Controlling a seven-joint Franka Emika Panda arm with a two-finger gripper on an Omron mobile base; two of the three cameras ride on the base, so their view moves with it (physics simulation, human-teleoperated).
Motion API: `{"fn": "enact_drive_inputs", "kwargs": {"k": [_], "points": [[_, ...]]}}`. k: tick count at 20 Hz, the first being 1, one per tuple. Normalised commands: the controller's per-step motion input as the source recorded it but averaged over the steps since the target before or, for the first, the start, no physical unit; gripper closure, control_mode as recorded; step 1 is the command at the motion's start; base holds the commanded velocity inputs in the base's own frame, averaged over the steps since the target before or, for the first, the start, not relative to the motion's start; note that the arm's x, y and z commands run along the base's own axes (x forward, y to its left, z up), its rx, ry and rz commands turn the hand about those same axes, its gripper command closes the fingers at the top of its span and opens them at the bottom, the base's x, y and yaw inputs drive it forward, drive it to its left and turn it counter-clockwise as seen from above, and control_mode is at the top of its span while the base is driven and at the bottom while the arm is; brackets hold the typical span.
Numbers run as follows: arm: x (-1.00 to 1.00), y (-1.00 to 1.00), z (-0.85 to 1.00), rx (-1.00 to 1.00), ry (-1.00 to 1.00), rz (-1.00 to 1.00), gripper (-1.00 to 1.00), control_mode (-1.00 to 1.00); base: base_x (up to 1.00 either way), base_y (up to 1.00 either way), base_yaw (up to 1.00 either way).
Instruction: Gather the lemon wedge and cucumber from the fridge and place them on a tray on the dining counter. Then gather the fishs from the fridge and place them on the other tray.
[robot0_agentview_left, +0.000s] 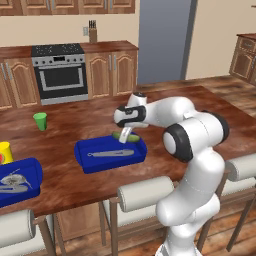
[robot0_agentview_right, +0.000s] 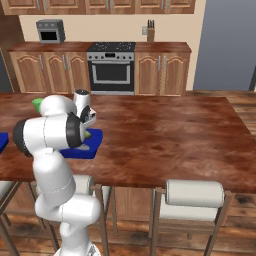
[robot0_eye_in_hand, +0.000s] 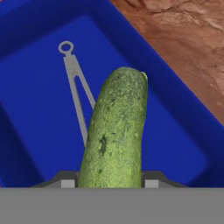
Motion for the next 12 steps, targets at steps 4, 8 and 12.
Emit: {"fn": "enact_drive_inputs", "kwargs": {"k": [4,8,12], "points": [[0.13,0.05,-0.10,-0.01,0.00,0.00,1.00,-1.00,0.00,0.00,0.00],[0.14,0.04,-0.13,-0.02,0.00,0.00,1.00,-1.00,0.00,0.00,0.00],[0.15,0.03,-0.14,-0.01,0.00,0.00,1.00,-1.00,0.00,0.00,0.00]]}}
